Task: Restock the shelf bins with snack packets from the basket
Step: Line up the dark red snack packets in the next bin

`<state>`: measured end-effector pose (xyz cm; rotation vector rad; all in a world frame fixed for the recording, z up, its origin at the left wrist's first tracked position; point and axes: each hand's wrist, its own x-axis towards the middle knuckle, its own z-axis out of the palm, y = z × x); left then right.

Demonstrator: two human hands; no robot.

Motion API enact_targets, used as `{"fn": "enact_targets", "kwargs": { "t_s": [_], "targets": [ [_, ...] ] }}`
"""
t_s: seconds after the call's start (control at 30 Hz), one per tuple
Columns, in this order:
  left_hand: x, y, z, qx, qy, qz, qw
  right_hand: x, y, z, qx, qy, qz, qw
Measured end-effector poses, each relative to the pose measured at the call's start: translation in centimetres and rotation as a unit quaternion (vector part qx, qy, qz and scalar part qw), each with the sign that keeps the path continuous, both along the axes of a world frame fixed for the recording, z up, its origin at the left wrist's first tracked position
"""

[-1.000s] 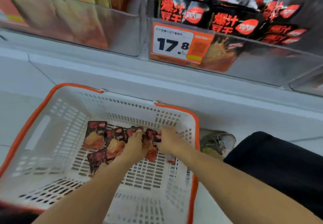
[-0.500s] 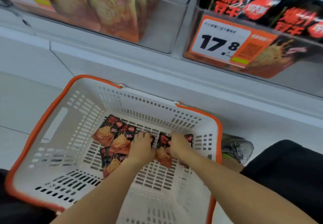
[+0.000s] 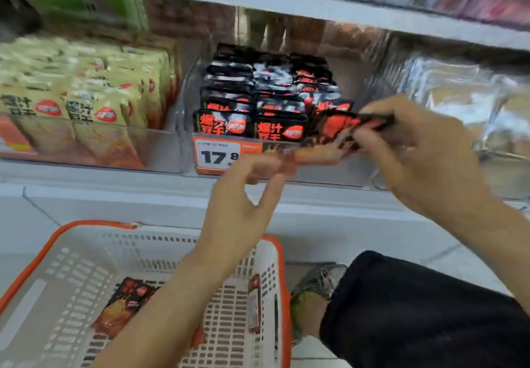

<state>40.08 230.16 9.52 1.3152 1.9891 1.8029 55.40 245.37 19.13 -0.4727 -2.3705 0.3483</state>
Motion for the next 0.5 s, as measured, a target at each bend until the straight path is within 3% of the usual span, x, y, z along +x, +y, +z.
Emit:
{"fn": "enact_targets", "kwargs": {
  "t_s": [0.07, 0.13, 0.27, 0.5],
  "targets": [
    [0.0, 1.2, 2.6, 0.030, 0.104, 0.047, 0.993, 1.4, 1.5, 1.7, 0.029, 0.111, -0.040, 0.993],
    [-0.3, 2.9, 4.1, 0.025, 0.202, 0.067, 0.977, 1.5, 3.5, 2.1, 0.033, 0.137, -0.050, 0.989],
    [-0.8, 6.6, 5.8, -0.043, 0.289, 0.052, 0.955, -0.5, 7.7, 0.9, 0.019, 0.025, -0.060, 0.998],
    [-2.4, 10.0, 7.1, -0.196, 0.317, 0.015, 0.928, -3.4, 9.5, -0.5, -0.043, -0.212, -0.016, 0.976]
  ]
}}
